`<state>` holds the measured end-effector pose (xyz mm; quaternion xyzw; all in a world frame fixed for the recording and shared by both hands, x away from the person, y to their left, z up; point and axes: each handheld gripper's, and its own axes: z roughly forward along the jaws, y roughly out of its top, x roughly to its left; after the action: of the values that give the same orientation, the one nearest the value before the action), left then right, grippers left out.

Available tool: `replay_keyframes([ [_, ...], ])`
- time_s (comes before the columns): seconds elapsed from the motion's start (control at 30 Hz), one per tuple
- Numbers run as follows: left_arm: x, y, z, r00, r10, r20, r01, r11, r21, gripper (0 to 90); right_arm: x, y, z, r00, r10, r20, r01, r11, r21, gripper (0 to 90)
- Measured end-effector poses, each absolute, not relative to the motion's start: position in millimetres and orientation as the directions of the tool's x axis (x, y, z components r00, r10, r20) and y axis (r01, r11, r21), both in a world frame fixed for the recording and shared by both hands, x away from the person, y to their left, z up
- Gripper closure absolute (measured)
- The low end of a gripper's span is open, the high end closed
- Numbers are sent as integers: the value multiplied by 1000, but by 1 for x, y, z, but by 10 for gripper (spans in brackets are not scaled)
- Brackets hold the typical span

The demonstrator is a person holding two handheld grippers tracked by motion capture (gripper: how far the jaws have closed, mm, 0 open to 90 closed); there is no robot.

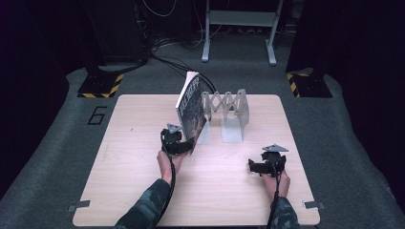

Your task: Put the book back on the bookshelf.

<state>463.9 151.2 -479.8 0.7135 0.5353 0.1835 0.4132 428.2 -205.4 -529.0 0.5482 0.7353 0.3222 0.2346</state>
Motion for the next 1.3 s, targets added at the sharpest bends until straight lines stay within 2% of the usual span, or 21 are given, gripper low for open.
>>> replay_keyframes([
  [0.1, 465, 149, -486, 356, 922, -155, 613, -105, 783, 565, 428, -205, -529, -288, 958, 10, 656, 190, 731, 46],
  [0.3, 468, 142, -496, 351, 915, -199, 621, -68, 781, 750, 429, -205, -529, -286, 958, 7, 654, 190, 732, 49],
  [0.4, 469, 143, -498, 338, 907, -252, 631, -20, 775, 770, 429, -205, -529, -286, 958, 8, 654, 189, 732, 49],
  [0.57, 468, 141, -498, 333, 898, -288, 638, 10, 770, 795, 428, -206, -529, -291, 957, 7, 653, 194, 732, 50],
  [0.9, 466, 133, -501, 318, 866, -387, 664, 88, 743, 797, 428, -205, -529, -289, 957, 12, 654, 188, 733, 53],
  [1.3, 461, 120, -500, 341, 847, -407, 670, 85, 738, 740, 428, -205, -529, -288, 958, 15, 655, 186, 733, 53],
])
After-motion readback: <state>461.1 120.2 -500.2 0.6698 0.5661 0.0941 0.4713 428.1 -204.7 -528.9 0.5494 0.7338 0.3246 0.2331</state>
